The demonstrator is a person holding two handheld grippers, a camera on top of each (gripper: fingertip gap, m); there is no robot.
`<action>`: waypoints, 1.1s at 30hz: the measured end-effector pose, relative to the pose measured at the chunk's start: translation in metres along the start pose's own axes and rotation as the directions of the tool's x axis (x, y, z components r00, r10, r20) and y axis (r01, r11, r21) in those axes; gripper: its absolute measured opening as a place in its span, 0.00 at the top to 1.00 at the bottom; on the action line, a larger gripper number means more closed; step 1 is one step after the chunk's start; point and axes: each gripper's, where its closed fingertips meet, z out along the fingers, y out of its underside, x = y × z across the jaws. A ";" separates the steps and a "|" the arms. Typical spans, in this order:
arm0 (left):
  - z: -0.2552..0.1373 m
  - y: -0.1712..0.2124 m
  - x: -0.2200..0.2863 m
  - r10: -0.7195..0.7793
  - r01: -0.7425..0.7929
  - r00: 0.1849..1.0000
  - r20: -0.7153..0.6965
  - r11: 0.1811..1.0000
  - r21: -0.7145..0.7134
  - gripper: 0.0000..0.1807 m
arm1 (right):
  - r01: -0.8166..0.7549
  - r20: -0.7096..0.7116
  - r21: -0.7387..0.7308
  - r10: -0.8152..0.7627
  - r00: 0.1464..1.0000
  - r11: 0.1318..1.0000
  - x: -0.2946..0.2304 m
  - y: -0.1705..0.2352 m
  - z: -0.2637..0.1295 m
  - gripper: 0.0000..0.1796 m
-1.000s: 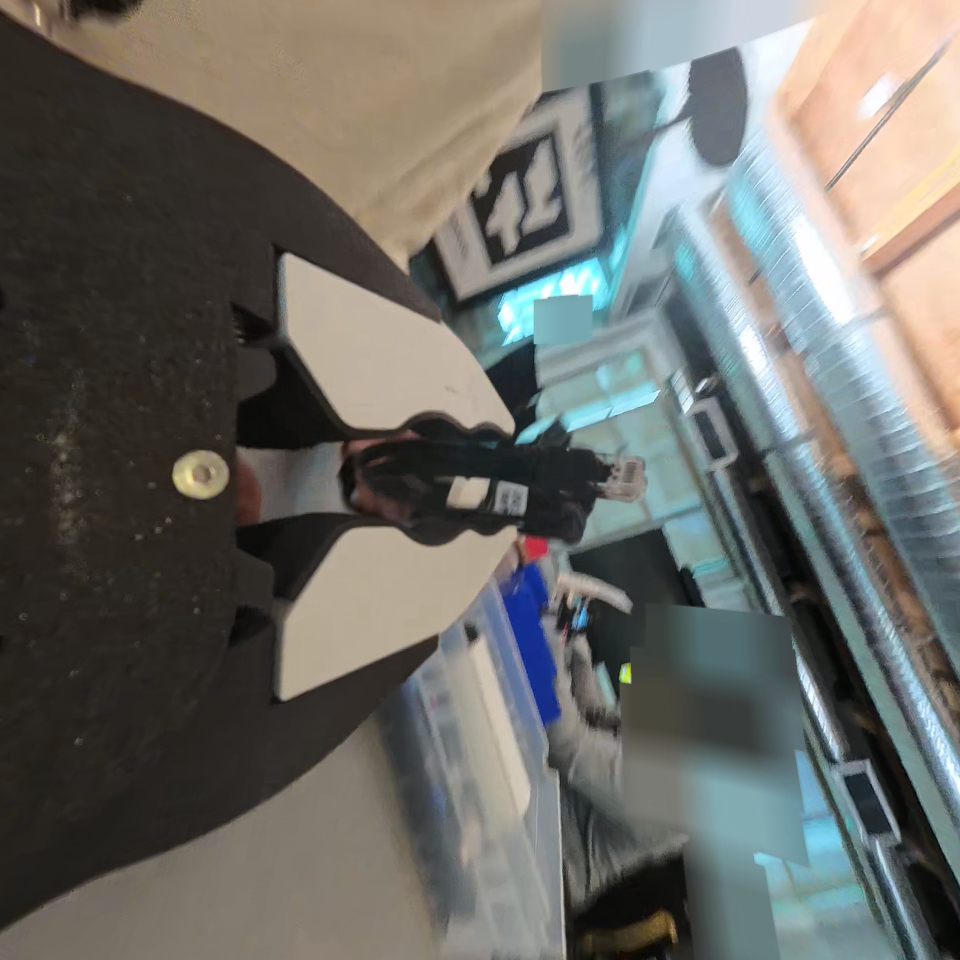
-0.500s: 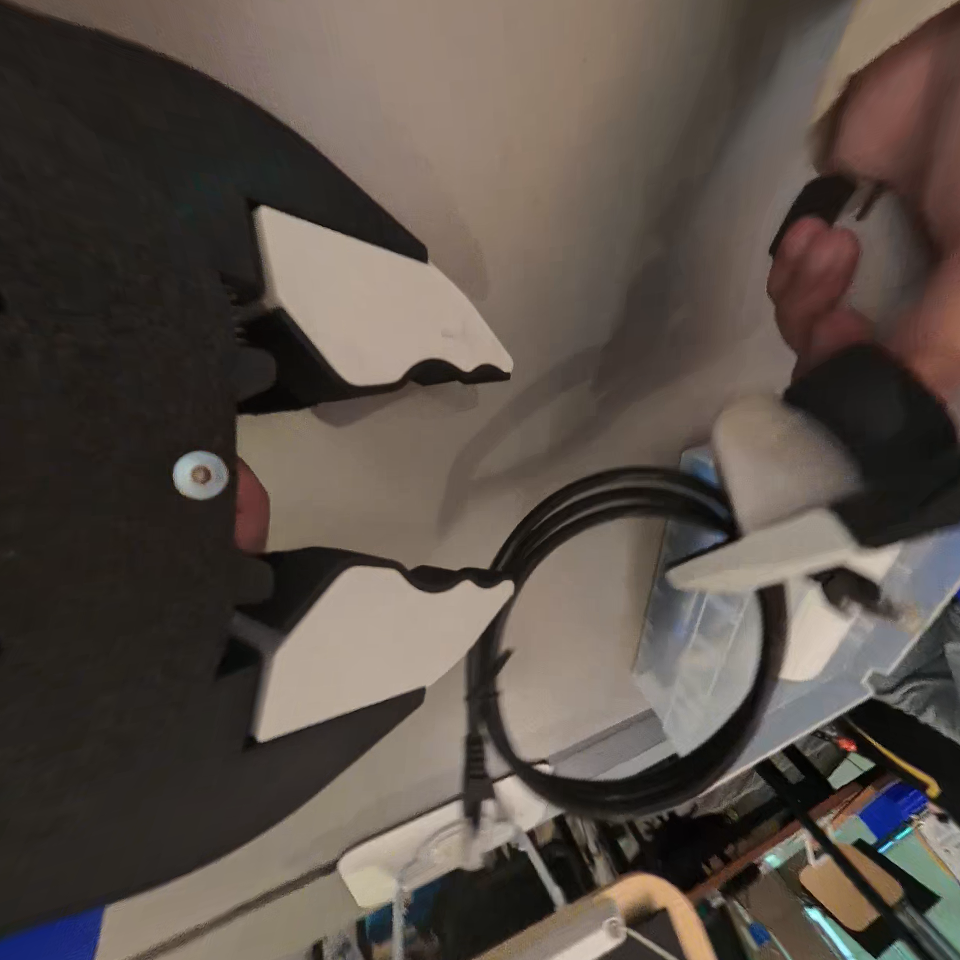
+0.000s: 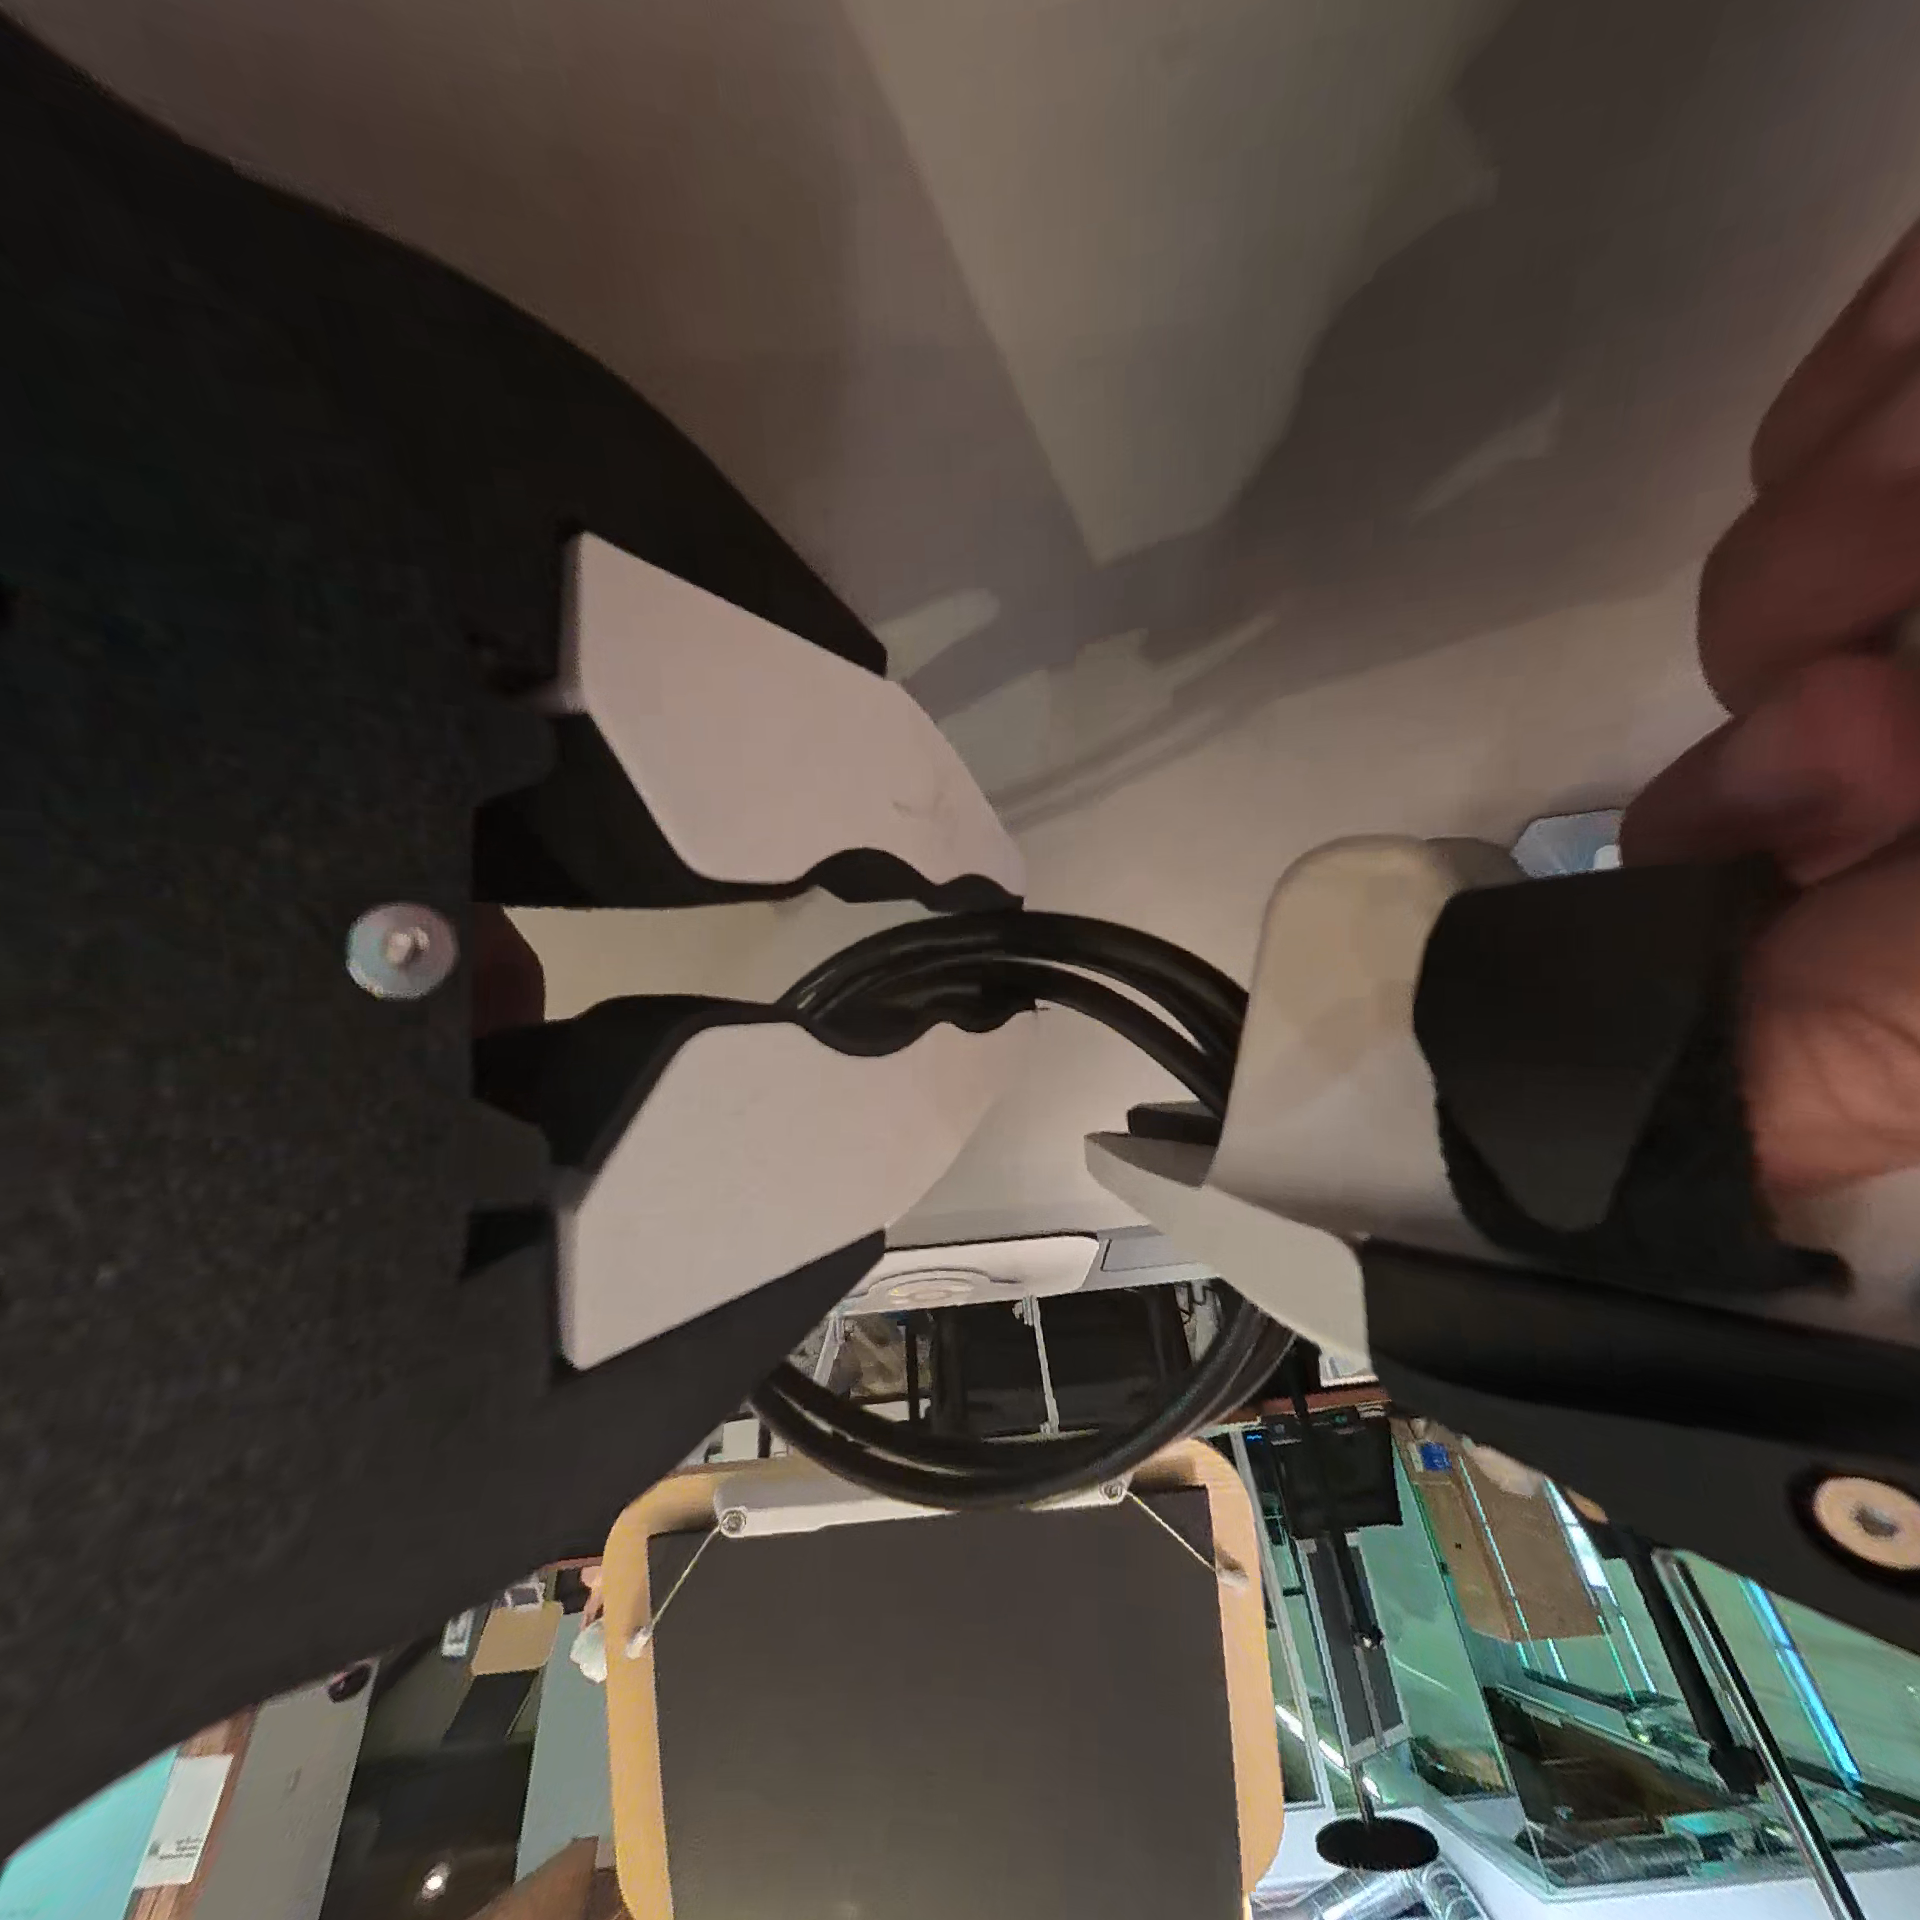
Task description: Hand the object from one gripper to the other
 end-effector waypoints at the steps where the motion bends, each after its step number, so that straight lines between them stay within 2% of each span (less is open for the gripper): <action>1: 0.000 -0.001 0.003 0.004 -0.004 1.000 -0.023 1.000 0.008 0.93 | 0.000 0.002 0.006 0.000 1.000 1.000 0.001 0.001 -0.001 0.93; 3: 0.001 -0.002 0.009 0.012 -0.010 0.997 -0.079 1.000 0.018 0.92 | -0.012 0.010 0.010 0.012 1.000 1.000 0.003 0.004 -0.003 0.94; 6: -0.002 -0.006 0.017 0.032 -0.025 0.987 -0.157 0.999 0.046 0.84 | -0.013 -0.003 0.018 0.013 1.000 1.000 0.008 0.012 -0.005 0.94; 10: -0.013 -0.019 0.009 0.096 -0.079 0.986 -0.137 0.989 0.124 0.73 | -0.105 0.003 0.096 0.105 0.994 0.990 0.020 0.022 -0.014 0.94; 11: -0.016 -0.022 0.007 0.104 -0.085 0.985 -0.134 0.987 0.138 0.72 | -0.085 -0.030 0.102 0.089 0.996 0.991 0.026 0.026 -0.018 0.94; 13: -0.023 -0.027 0.005 0.115 -0.091 0.982 -0.149 0.983 0.158 0.72 | 0.052 -0.120 0.053 -0.046 0.992 0.997 0.035 0.035 -0.025 0.94; 15: -0.029 -0.031 0.002 0.130 -0.109 0.982 -0.140 0.982 0.153 0.71 | 0.133 -0.147 0.039 -0.126 0.981 0.990 0.031 0.037 -0.029 0.94; 19: -0.038 -0.040 0.006 0.160 -0.159 0.975 -0.154 0.987 0.019 0.71 | 0.278 -0.145 -0.006 -0.276 0.950 0.961 0.019 0.034 -0.027 0.94; 21: -0.040 -0.044 0.018 0.175 -0.196 0.967 -0.185 0.975 -0.101 0.70 | 0.337 -0.141 -0.014 -0.335 0.931 0.941 0.013 0.026 -0.025 0.94; 25: -0.037 -0.047 0.040 0.218 -0.275 0.953 -0.208 0.913 -0.301 0.70 | 0.396 -0.121 -0.013 -0.394 0.911 0.918 -0.002 0.011 -0.021 0.94; 28: -0.024 -0.033 0.039 0.236 -0.296 0.953 -0.189 0.853 -0.430 0.71 | 0.417 -0.121 -0.025 -0.416 0.901 0.909 -0.005 0.007 -0.021 0.94; 30: -0.015 -0.027 0.036 0.244 -0.298 0.954 -0.174 0.838 -0.457 0.75 | 0.423 -0.120 -0.031 -0.423 0.898 0.906 -0.007 0.006 -0.021 0.94; 32: -0.011 -0.021 0.038 0.228 -0.295 0.954 -0.195 0.830 -0.474 0.91 | 0.433 -0.112 -0.033 -0.434 0.894 0.901 -0.009 0.006 -0.021 0.94; 33: -0.010 -0.020 0.035 0.232 -0.290 0.956 -0.178 0.830 -0.476 0.91 | 0.434 -0.111 -0.035 -0.435 0.893 0.900 -0.010 0.006 -0.021 0.94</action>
